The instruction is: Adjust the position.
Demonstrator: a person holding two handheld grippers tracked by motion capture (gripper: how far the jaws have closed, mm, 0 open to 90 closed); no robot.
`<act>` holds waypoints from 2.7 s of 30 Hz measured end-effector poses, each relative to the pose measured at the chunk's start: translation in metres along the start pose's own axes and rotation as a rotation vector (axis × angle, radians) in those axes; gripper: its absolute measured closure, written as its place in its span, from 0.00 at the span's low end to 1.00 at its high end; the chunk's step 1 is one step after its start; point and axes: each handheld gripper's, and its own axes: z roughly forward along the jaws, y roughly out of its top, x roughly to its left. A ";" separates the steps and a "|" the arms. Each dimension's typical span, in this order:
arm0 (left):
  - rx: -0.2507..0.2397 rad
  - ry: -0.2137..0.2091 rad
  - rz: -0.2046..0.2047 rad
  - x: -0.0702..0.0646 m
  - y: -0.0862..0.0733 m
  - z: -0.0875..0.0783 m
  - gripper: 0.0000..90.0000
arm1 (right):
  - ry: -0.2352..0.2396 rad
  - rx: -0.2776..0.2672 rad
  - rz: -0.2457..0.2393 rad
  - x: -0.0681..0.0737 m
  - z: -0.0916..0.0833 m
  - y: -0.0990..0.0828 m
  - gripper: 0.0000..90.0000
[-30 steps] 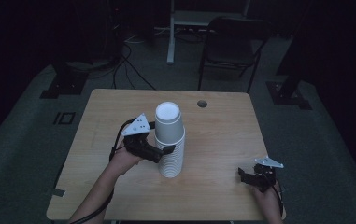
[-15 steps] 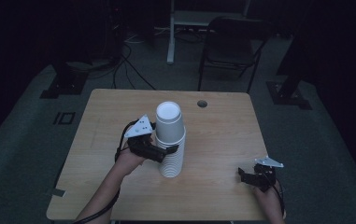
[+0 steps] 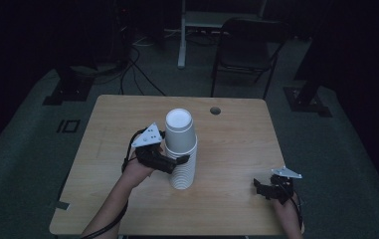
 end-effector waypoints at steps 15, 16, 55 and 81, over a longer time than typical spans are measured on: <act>0.011 0.004 -0.002 0.000 0.001 0.000 0.06 | 0.065 0.026 0.009 -0.001 -0.001 0.012 0.14; 0.010 0.003 -0.002 0.000 0.001 0.000 0.06 | 0.052 0.023 0.001 0.000 -0.002 0.014 0.14; 0.016 -0.001 -0.006 0.000 0.002 0.000 0.06 | 0.471 -0.216 -0.216 0.056 -0.091 0.117 0.11; 0.015 -0.003 -0.006 0.001 0.002 0.000 0.06 | 0.614 -0.351 -0.337 0.096 -0.124 0.178 0.12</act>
